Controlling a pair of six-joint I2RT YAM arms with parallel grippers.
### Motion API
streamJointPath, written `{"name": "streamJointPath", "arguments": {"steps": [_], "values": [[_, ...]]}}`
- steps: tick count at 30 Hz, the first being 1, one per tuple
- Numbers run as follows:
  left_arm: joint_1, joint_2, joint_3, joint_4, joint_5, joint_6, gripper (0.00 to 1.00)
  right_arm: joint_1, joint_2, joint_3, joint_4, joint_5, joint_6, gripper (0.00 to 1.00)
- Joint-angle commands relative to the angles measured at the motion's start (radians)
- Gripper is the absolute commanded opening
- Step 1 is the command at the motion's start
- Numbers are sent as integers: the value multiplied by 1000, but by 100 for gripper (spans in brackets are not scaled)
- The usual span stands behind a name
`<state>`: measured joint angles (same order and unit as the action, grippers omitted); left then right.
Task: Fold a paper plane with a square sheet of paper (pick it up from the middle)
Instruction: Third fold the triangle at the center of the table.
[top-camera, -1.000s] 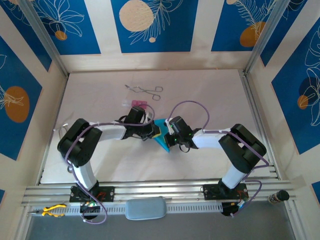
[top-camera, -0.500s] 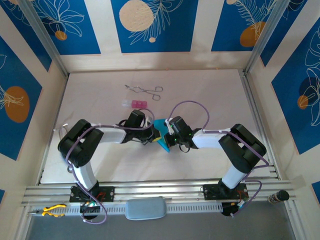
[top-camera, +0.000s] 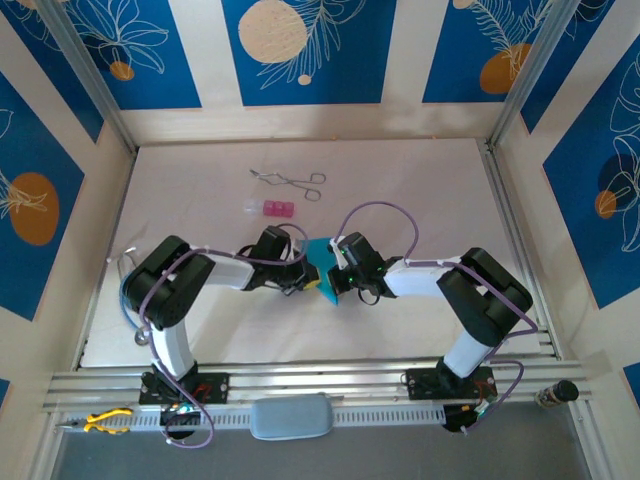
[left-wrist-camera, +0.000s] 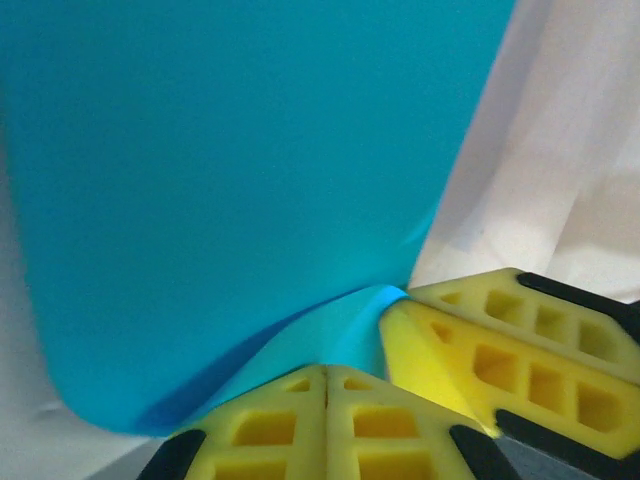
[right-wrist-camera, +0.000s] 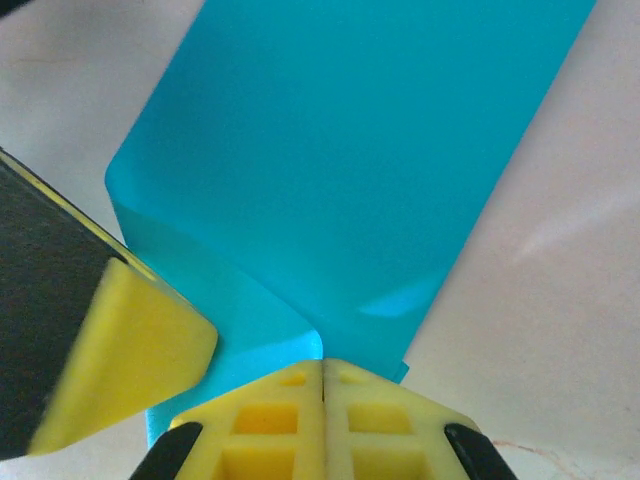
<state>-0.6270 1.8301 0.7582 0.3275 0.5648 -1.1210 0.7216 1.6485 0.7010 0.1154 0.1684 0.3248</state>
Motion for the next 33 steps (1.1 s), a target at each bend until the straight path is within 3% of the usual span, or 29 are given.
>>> {"name": "streamJointPath", "arguments": {"steps": [1, 6, 10, 16, 22, 26, 33], "values": [[-8, 20, -19, 11, -32, -2, 4, 9, 25, 13, -24, -14, 14, 1], [-8, 8, -22, -33, -57, 12, 4, 9, 10, 28, -39, -10, 15, 5], [-9, 7, -23, -42, -66, 15, 4, -4, -61, 40, -74, 7, 59, 19], [-9, 3, -22, -45, -79, 14, 3, -104, -192, 46, -193, -164, 215, 31], [-10, 6, -20, -36, -84, 7, 3, -128, -208, 46, -250, -470, 366, 20], [-9, 9, -19, -32, -82, 5, 3, -73, -176, 35, -242, -464, 417, 10], [-10, 14, -20, -24, -79, 3, 3, -9, -66, 93, -292, -386, 411, 4]]}}
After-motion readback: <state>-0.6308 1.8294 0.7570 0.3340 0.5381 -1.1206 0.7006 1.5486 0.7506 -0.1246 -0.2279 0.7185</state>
